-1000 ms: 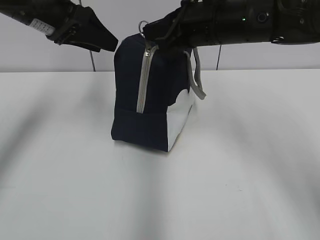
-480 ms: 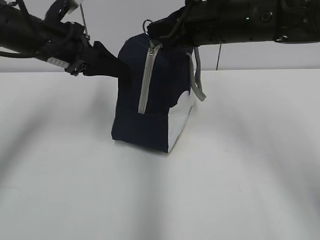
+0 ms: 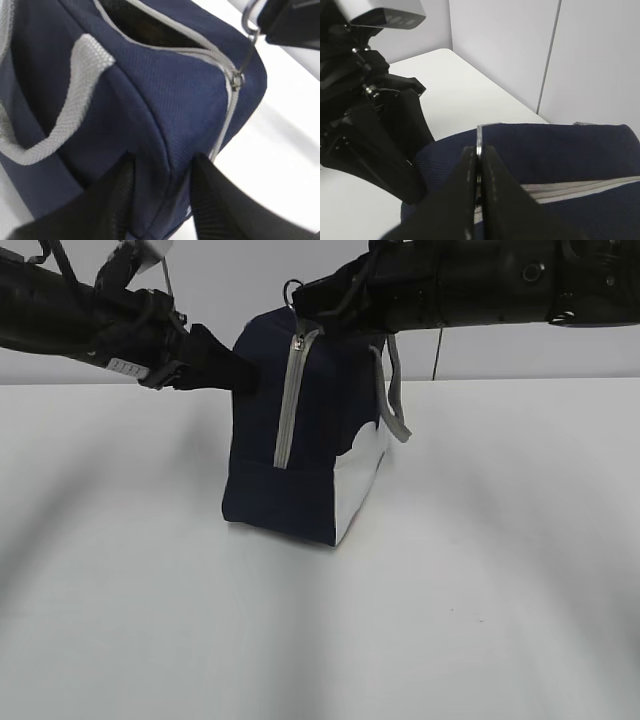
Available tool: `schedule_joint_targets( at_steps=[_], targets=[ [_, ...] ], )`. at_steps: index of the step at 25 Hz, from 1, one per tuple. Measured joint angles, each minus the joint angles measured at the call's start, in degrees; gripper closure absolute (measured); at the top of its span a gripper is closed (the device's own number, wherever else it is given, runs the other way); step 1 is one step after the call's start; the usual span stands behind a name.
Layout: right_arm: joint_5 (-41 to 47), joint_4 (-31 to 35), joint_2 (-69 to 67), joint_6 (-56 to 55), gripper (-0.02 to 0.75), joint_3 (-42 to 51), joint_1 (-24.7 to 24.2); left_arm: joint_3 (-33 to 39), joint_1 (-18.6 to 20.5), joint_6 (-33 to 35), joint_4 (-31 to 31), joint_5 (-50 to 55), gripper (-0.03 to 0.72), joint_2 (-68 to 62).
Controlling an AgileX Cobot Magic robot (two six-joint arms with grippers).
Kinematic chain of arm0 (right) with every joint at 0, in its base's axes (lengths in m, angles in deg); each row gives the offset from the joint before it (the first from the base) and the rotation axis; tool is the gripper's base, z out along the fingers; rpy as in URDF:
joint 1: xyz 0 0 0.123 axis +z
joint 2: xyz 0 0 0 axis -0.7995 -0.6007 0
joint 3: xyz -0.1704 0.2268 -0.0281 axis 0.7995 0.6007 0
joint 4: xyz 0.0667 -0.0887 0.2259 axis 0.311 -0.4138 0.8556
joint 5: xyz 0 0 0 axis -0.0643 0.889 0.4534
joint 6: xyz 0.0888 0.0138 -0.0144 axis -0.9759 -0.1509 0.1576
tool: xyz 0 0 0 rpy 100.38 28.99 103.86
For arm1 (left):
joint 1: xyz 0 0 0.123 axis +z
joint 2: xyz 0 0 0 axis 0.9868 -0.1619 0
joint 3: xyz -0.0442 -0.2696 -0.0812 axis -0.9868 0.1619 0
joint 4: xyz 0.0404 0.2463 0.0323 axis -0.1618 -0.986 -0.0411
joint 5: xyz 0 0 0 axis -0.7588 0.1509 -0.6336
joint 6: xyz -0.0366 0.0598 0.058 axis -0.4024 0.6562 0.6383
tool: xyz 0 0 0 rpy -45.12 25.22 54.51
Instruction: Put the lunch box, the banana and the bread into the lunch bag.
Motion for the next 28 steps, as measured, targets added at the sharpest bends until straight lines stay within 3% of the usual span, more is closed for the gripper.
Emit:
schedule_joint_targets(
  at_steps=[8, 14, 28],
  targets=[
    [-0.31, 0.68, 0.00, 0.00, 0.754, 0.00, 0.00, 0.04, 0.00, 0.30, 0.30, 0.00, 0.460, 0.00],
    [-1.10, 0.98, 0.00, -0.11, 0.754, 0.00, 0.00, 0.11, 0.00, 0.49, 0.42, -0.26, 0.675, 0.00],
    [-2.46, 1.02, -0.01, -1.16, 0.754, -0.09, 0.00, 0.18, 0.00, -1.11, 0.51, 4.59, 0.685, 0.00]
  ],
)
